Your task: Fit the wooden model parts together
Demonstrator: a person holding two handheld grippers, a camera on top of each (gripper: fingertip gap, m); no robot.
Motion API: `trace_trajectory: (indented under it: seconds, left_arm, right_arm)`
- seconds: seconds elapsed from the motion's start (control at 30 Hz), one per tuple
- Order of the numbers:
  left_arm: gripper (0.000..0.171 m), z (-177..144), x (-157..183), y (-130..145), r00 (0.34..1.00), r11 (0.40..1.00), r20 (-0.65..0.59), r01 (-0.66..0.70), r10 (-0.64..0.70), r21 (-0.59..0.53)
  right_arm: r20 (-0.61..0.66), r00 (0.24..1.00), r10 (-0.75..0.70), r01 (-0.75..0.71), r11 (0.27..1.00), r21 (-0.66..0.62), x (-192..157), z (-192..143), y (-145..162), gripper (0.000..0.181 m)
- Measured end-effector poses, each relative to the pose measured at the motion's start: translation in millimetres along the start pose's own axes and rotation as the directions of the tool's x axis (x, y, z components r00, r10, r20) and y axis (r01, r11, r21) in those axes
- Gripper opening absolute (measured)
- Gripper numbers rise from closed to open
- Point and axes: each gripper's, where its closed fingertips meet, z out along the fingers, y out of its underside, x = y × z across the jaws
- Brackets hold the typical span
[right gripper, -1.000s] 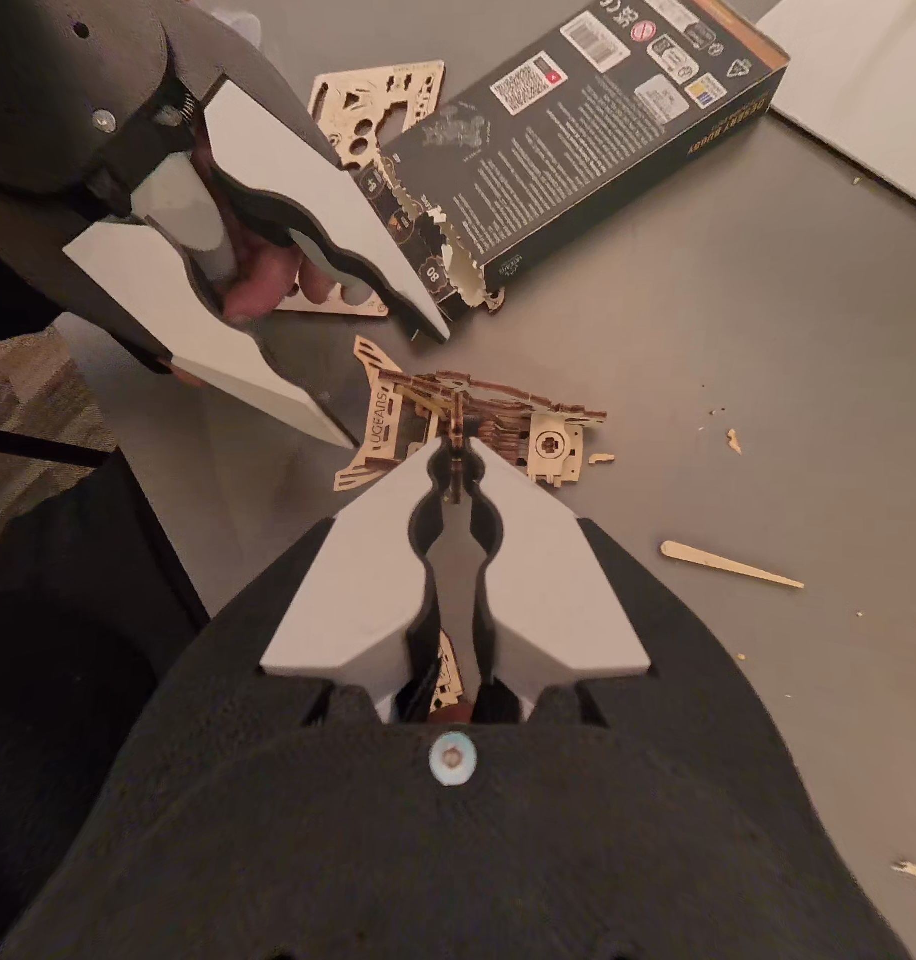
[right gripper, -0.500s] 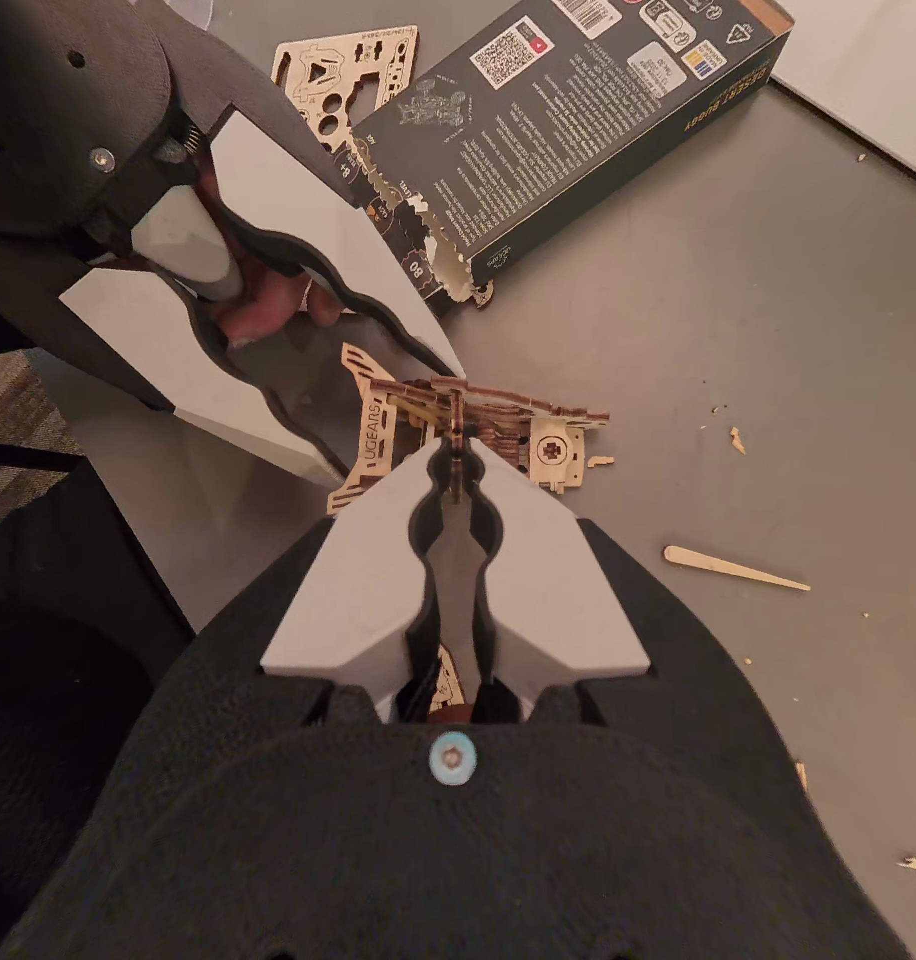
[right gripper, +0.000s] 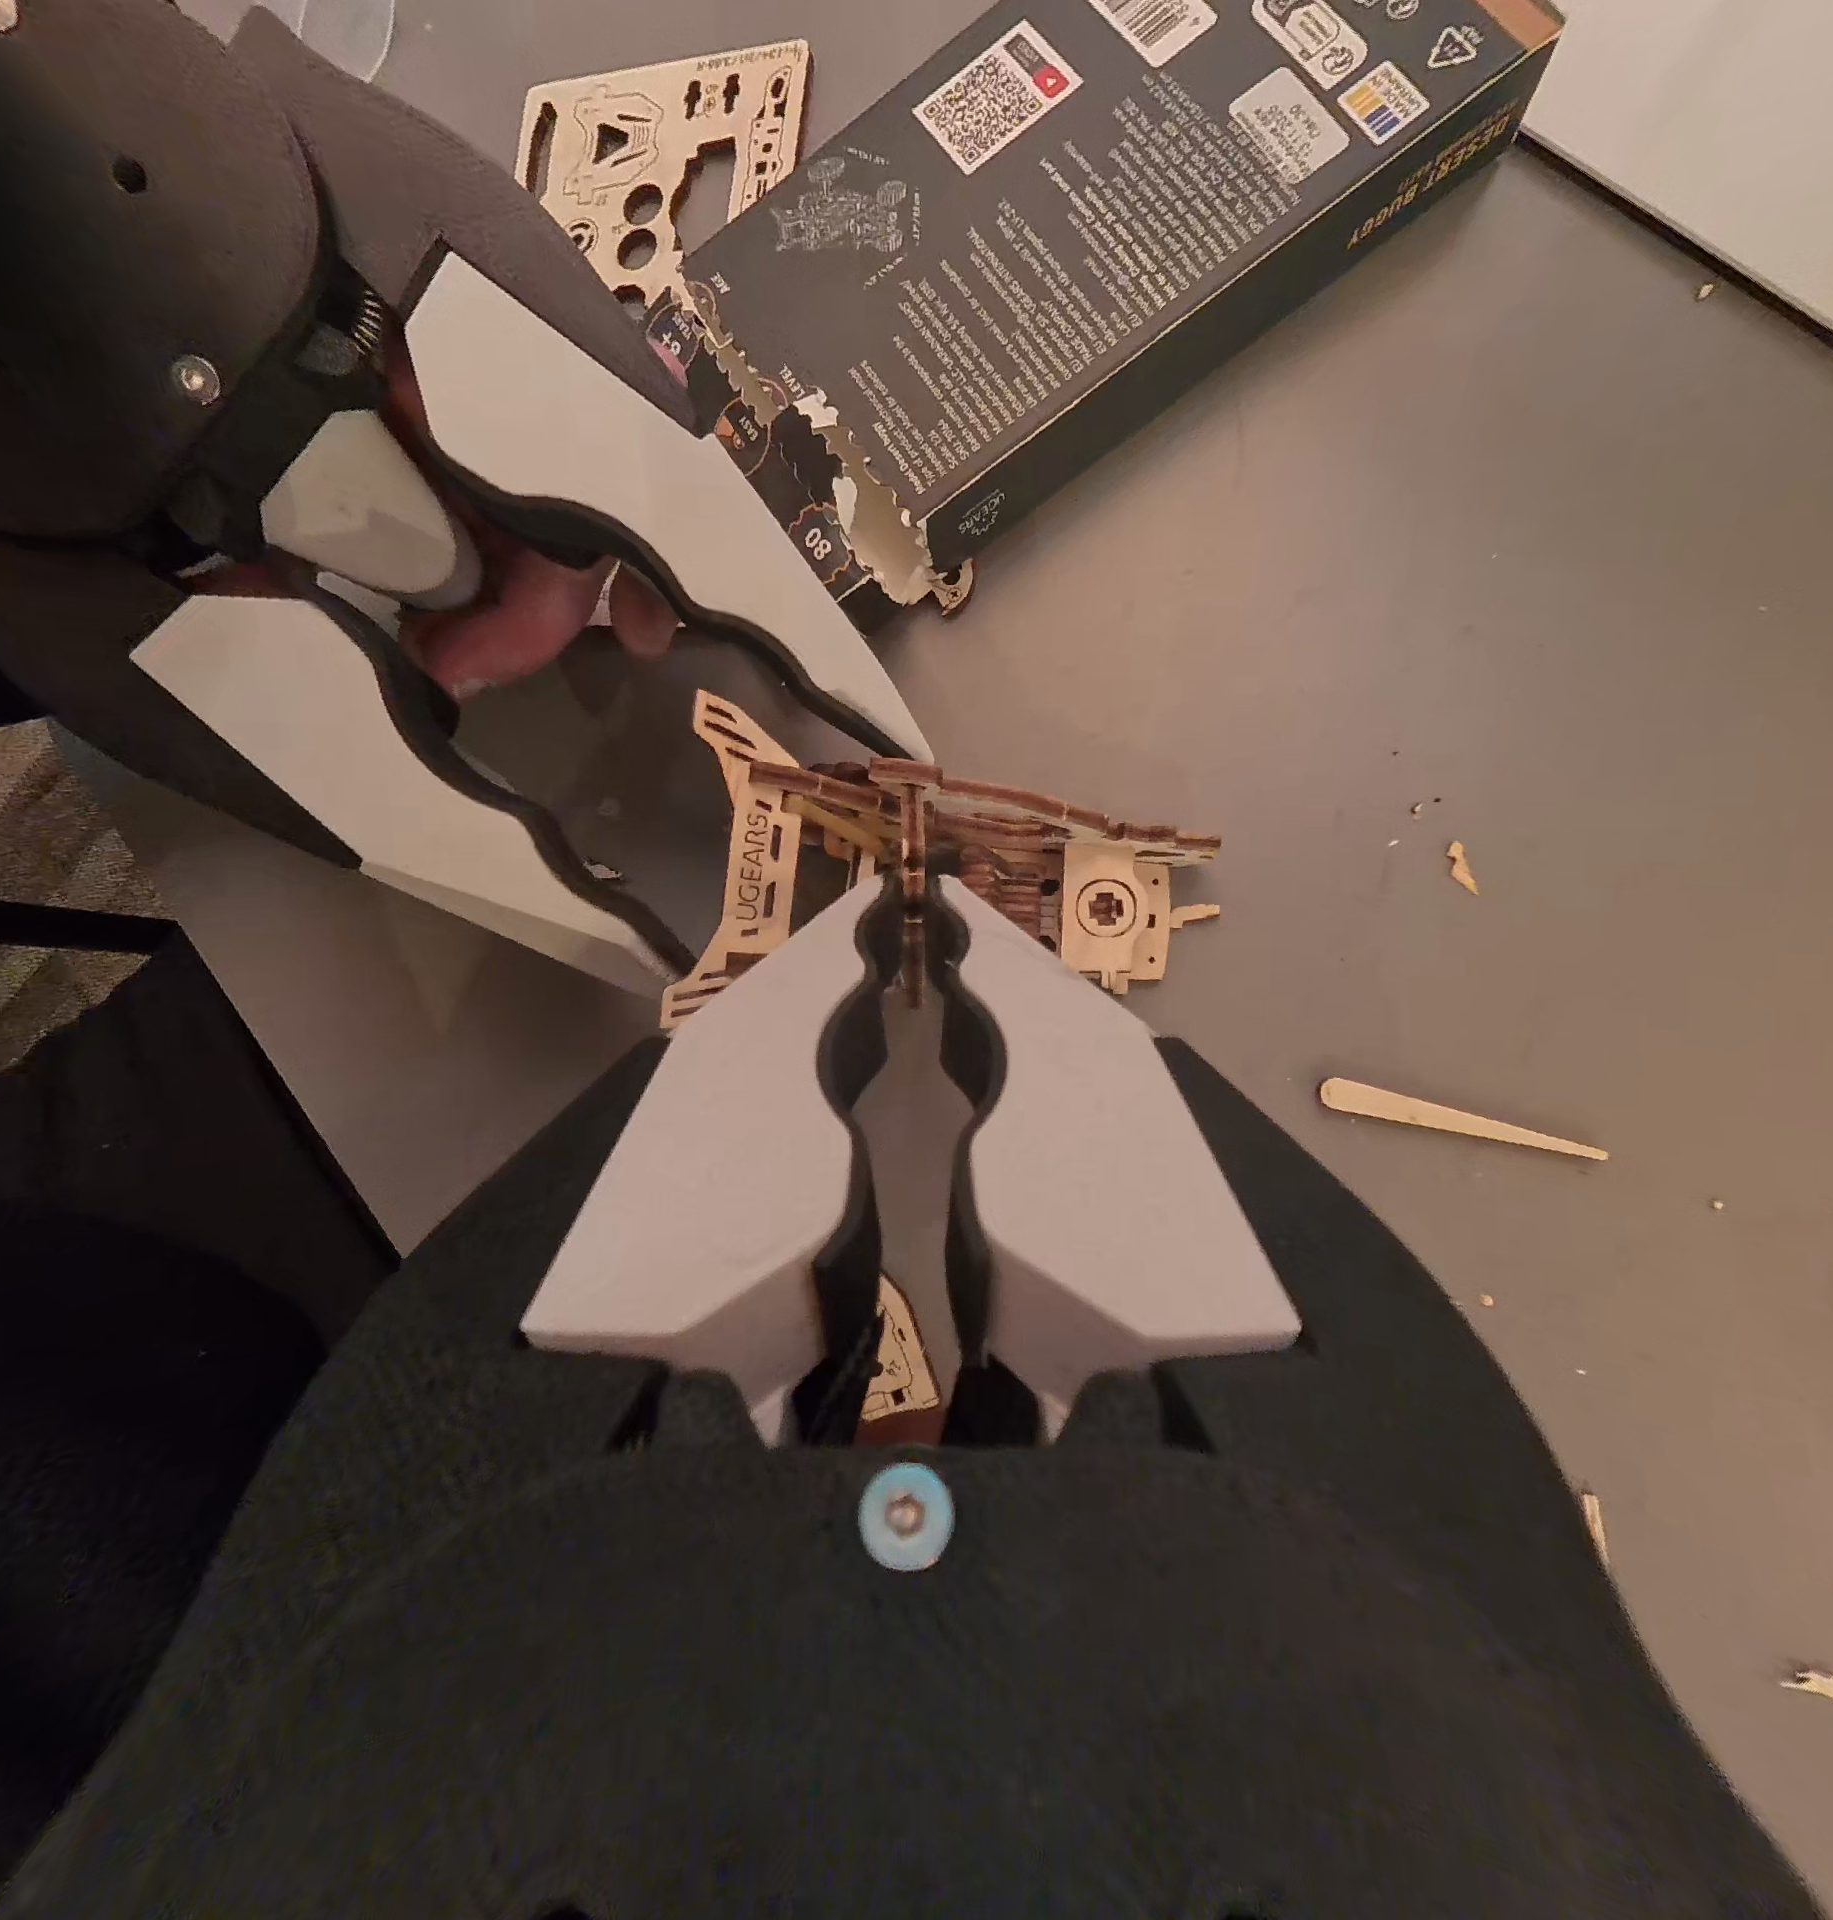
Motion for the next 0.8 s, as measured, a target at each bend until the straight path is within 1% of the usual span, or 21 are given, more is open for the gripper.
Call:
trace_trajectory:
  seconds: [0.07,0.33,0.57,0.67,0.8]
  left_arm:
    - [0.049,-0.1,-1.0,0.2,1.0,1.0,0.01,-0.02,0.02,-0.005]
    - [0.052,4.7,1.2,-0.1,0.989,0.992,0.085,-0.118,0.122,-0.05]
    - [0.053,8.9,1.4,0.1,0.959,0.972,0.172,-0.212,0.226,-0.1]
    - [0.047,8.9,-1.6,-0.2,0.936,0.961,0.228,-0.243,0.268,-0.132]
    - [0.044,9.1,-3.5,0.0,0.913,0.949,0.272,-0.267,0.304,-0.166]
  right_arm:
    - [0.003,1.0,0.007,-0.007,1.0,-0.009,-0.5,-0.1,0.7,0.0]
    - [0.014,0.999,0.039,-0.038,0.999,-0.035,1.0,-3.3,3.2,0.0]
    - [0.02,0.999,0.049,-0.048,0.997,-0.067,1.9,-5.3,5.4,0.0]
    - [0.014,0.999,0.052,-0.051,0.996,-0.073,0.6,-4.2,7.0,0.0]
    - [0.0,0.998,0.058,-0.058,0.997,-0.06,-0.1,-4.0,6.5,0.0]
